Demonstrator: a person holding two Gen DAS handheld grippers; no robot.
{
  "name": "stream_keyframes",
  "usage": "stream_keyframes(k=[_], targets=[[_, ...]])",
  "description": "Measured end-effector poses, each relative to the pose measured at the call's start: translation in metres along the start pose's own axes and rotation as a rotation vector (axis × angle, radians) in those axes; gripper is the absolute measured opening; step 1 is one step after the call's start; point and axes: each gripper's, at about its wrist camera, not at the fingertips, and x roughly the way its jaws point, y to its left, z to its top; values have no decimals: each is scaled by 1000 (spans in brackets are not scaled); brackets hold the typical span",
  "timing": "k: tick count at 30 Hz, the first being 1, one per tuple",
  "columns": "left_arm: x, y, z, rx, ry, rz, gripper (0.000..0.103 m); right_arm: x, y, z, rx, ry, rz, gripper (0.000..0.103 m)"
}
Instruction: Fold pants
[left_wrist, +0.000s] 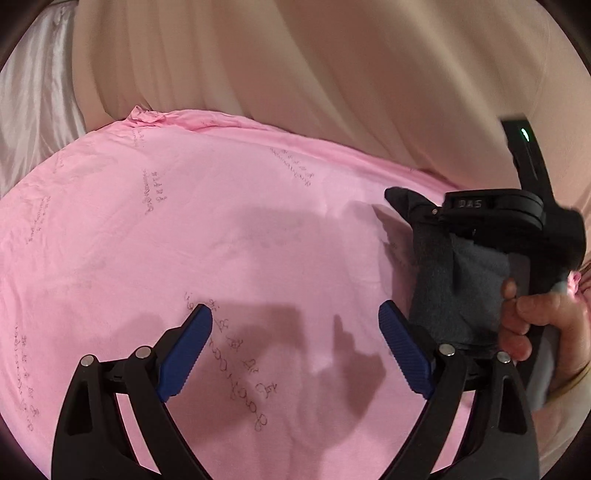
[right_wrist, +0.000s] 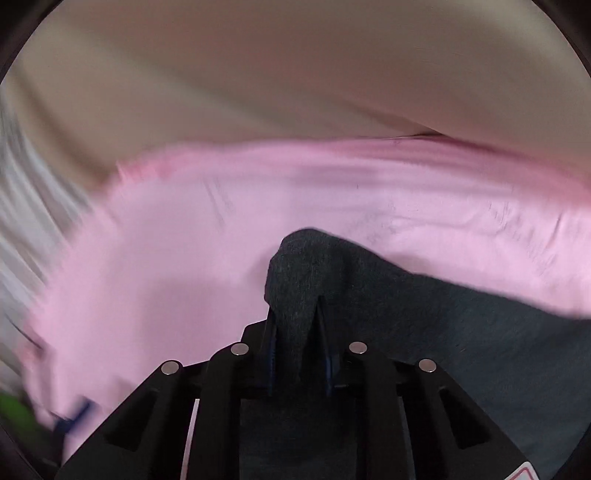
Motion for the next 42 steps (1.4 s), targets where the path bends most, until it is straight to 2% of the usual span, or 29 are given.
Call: stream_keyframes(k=[1, 2, 3, 4, 5, 6, 8, 9, 10, 11, 13, 15, 17, 21, 24, 25, 26, 28, 30, 31, 32, 35, 37, 40, 41, 42], targets=[[-1, 0, 0, 0, -3, -3, 90, 19, -6, -6, -8, 71, -10, 26], [-1, -1, 0, 4, -2, -2, 90, 28, -7, -12, -40, 104, -2, 30], [1, -2, -1, 11, 4, 0, 90, 20, -1, -12, -87, 81, -4, 35], [2, -3, -2, 14, 12, 0, 90, 14, 1, -11, -83, 104, 11, 40], [4, -2, -3, 13, 20, -2, 90, 0, 2, -12, -64, 92, 39, 40], [5, -2, -3, 11, 29, -3, 90, -23, 2, -15, -61, 42, 101, 40], [5, -1, -3, 1, 33, -1, 90, -51, 1, -29, -90, -3, 134, 39], [5, 0, -2, -5, 32, -4, 90, -56, 1, -39, -97, 15, 153, 31], [4, 0, -3, -11, 30, -7, 90, -50, 2, -48, -94, 52, 183, 15], [4, 0, -3, -17, 28, -14, 90, -40, 3, -59, -89, 110, 200, 8], [2, -2, -4, -15, 18, -21, 90, -6, 13, -78, -117, 193, 162, 5], [0, -5, -6, 2, 6, -12, 90, -1, 20, -84, -160, 148, 144, 1], [0, -6, -8, 13, -3, 2, 90, -9, 18, -81, -136, 168, 166, 4], [3, -6, -6, 13, 10, 3, 91, -31, -11, -69, -27, 75, 220, 5], [5, -10, -6, 20, 18, -4, 91, -21, -25, -55, 57, 62, 220, 7], [4, -11, -7, 27, 17, -2, 91, -16, -22, -49, 52, 65, 202, 7], [4, -12, -8, 34, 15, 3, 92, 5, -14, -45, 27, 123, 148, 7], [6, -13, -10, 44, 15, 17, 92, 32, -4, -41, -6, 171, 148, 1], [8, -11, -9, 39, 22, 16, 92, 40, 2, -37, -24, 227, 155, 0], [8, -10, -9, 35, 25, 11, 92, 36, 3, -35, -31, 217, 157, 1], [9, -9, -9, 31, 27, 9, 92, 23, -1, -34, -19, 162, 171, 1], [9, -5, -6, 11, 27, 0, 92, 4, -32, -32, 100, 75, 182, 1], [9, -4, -6, 6, 25, -1, 93, 22, -43, -33, 144, 110, 147, 0], [10, -4, -7, 11, 27, 7, 93, 30, -22, -25, 32, 135, 78, 2], [12, -5, -7, 15, 31, 10, 93, 27, -15, -21, 15, 145, 87, 10], [13, -5, -8, 17, 33, 12, 93, 17, -15, -19, 22, 113, 115, 8]])
